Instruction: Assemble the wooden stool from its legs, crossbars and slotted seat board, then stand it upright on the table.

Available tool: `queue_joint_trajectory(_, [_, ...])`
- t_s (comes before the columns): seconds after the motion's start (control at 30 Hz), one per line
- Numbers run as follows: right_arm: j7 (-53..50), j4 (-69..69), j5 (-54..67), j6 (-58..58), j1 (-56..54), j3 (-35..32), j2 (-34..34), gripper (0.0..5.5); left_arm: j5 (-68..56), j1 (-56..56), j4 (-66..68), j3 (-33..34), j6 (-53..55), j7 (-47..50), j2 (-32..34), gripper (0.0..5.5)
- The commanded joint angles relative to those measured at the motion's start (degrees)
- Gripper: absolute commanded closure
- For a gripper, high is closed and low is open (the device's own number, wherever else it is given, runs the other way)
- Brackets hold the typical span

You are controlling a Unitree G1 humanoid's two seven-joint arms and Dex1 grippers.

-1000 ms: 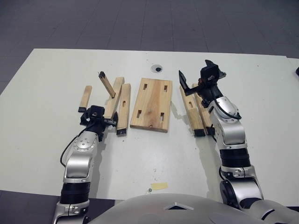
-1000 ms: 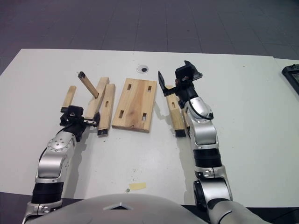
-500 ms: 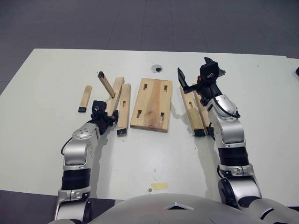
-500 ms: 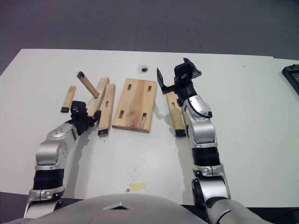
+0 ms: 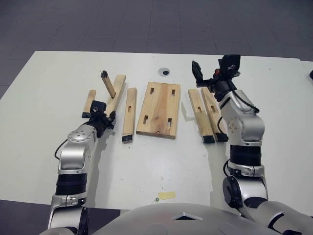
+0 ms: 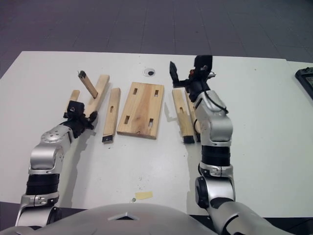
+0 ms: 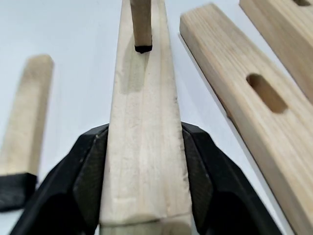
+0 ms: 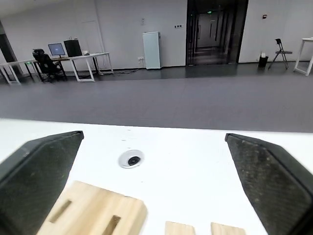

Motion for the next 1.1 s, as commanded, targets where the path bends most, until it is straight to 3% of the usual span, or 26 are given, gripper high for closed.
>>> queue_joint_trajectory(0.03, [-1.9,-0.3,33.0,19.0,-10.1,-13.1,3.8,0.10,-3.6,-3.3,-9.7,2.4,-14.5,-4.4,0.3,3.46])
queue_joint_trajectory(0.2, [-3.5,6.1,38.2,20.4,-15.6,-11.8,5.4,0.10,-3.0,-4.1,-13.8,-1.3,-16.7,-6.7,1.0,3.46])
queue_joint_trajectory(0.47, [-1.2,20.2,36.2,14.8,-24.7,-9.2,6.7,0.10,-1.9,-3.7,-14.8,-7.0,-17.7,-9.0,0.5,3.46])
queue_joint_trajectory(1.1, [-0.2,27.4,35.6,10.6,-28.3,-9.7,7.1,3.35,-0.6,-4.6,-12.4,-8.9,-19.7,-10.4,0.8,3.46])
